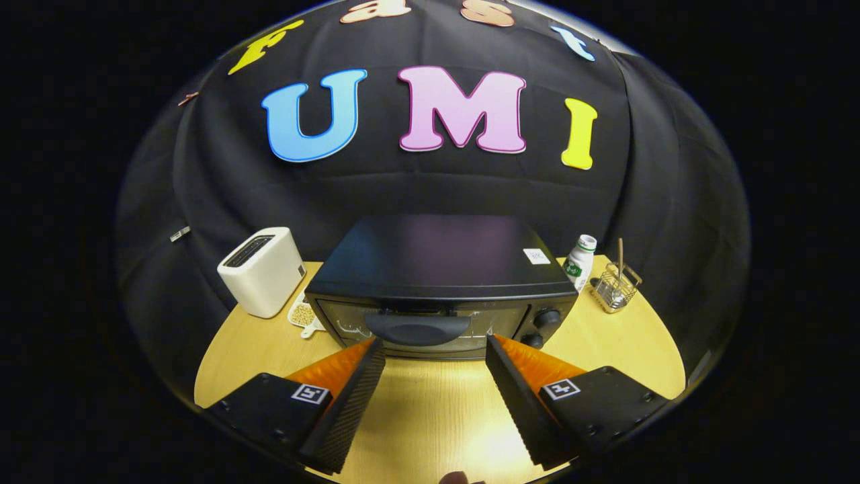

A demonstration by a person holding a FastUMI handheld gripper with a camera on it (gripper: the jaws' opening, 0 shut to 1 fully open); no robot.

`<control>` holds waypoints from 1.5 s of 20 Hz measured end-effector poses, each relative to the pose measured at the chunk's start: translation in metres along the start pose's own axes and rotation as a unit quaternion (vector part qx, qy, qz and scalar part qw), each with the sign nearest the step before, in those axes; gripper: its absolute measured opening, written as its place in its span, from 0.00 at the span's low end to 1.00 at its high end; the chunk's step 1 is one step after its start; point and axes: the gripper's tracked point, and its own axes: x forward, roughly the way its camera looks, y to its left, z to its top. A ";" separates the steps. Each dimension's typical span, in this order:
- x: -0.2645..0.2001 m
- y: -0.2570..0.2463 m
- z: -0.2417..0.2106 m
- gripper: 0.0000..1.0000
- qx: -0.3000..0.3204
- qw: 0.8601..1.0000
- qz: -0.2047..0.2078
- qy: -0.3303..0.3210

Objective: Open the toaster oven, put the food inside, and close the toaster oven door.

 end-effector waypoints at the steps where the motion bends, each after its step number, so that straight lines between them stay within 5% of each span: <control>1: -0.008 -0.004 0.006 0.99 -0.003 1.000 0.002 -0.010; 13: -0.120 -0.125 0.100 0.98 0.022 0.991 -0.007 -0.132; 25: -0.225 -0.259 0.150 0.97 0.019 0.966 -0.034 -0.255; 30: -0.247 -0.278 0.150 0.97 0.005 0.960 -0.032 -0.277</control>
